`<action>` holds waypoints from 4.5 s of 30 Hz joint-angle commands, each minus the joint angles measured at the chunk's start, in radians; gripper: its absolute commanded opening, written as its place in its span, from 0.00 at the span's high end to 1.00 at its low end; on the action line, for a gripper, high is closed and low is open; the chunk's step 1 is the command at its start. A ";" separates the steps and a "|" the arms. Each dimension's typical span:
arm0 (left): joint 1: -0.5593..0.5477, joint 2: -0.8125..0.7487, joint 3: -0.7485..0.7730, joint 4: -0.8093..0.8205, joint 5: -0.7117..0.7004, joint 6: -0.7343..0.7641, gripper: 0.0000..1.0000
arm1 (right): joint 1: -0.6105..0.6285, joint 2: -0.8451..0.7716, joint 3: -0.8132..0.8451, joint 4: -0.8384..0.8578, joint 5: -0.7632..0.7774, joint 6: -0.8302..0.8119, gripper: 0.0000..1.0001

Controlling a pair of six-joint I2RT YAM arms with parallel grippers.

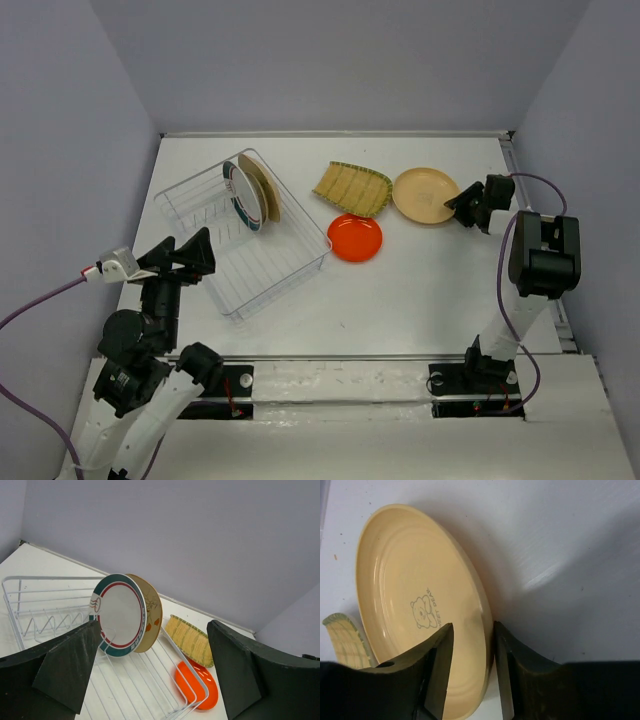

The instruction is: Load the plates into the dish rack

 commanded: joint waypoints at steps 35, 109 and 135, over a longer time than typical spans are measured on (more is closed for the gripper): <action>0.060 -0.055 0.038 -0.034 -0.397 -0.100 0.01 | 1.386 0.435 1.390 0.621 1.370 -1.623 0.93; 0.026 -0.081 0.034 -0.019 -0.344 -0.086 0.01 | 1.464 0.622 1.196 0.535 1.331 -1.294 0.48; 0.021 0.012 0.017 0.032 -0.103 -0.043 0.01 | 0.621 -0.537 -0.293 -0.046 -0.011 -0.100 0.32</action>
